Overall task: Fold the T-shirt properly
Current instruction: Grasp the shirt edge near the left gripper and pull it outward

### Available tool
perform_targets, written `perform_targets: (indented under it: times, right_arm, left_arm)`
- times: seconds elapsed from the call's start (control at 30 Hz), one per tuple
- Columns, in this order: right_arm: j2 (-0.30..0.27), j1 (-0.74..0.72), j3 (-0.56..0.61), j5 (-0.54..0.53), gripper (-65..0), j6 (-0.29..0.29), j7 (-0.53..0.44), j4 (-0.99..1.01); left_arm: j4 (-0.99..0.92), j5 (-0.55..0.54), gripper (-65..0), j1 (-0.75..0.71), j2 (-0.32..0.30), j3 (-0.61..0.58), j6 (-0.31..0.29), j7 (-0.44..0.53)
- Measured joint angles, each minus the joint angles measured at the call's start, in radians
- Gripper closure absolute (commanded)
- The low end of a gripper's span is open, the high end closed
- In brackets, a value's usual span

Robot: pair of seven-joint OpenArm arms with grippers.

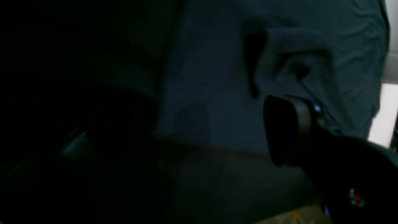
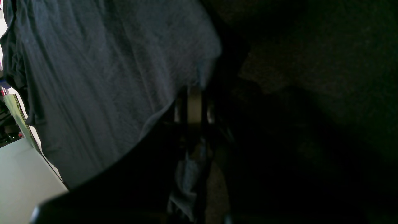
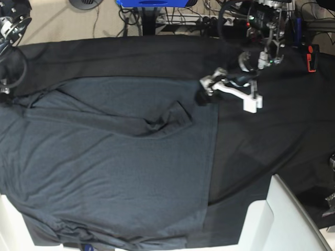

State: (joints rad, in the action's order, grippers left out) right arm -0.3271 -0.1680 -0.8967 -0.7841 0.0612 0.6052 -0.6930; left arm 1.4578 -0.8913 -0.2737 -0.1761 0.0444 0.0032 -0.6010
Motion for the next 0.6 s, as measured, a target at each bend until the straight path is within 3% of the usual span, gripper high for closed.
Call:
perform_targets:
  times: [0.2, 0.27, 0.33, 0.53, 0.6]
  right_arm:
    - [0.0, 0.001, -0.005, 0.0, 0.0, 0.0, 0.0, 0.0]
    - [0.0, 0.003, -0.005, -0.001, 0.0, 0.0, 0.0, 0.0]
    - [0.0, 0.011, -0.005, -0.005, 0.0, -0.002, -0.001, 0.0]
    - [0.0, 0.006, -0.052, -0.039, 0.0, -0.129, 0.0, -0.002]
    - [0.003, 0.011, -0.056, -0.04, 0.0, -0.129, -0.002, -0.005]
  left_arm:
    - [-0.016, 0.0, -62.4, 0.027, 0.029, -0.019, 0.001, 0.007]
    - [-0.017, -0.001, -54.3, 0.025, 0.035, -0.019, 0.0, 0.003]
    - [-0.021, 0.0, -40.3, 0.023, 0.035, -0.019, 0.001, -0.011]
    - [-0.074, 0.008, -3.5, 0.04, 0.034, -0.026, 0.019, -0.02]
    - [-0.09, 0.004, 0.0, 0.047, 0.037, -0.027, 0.019, -0.019]
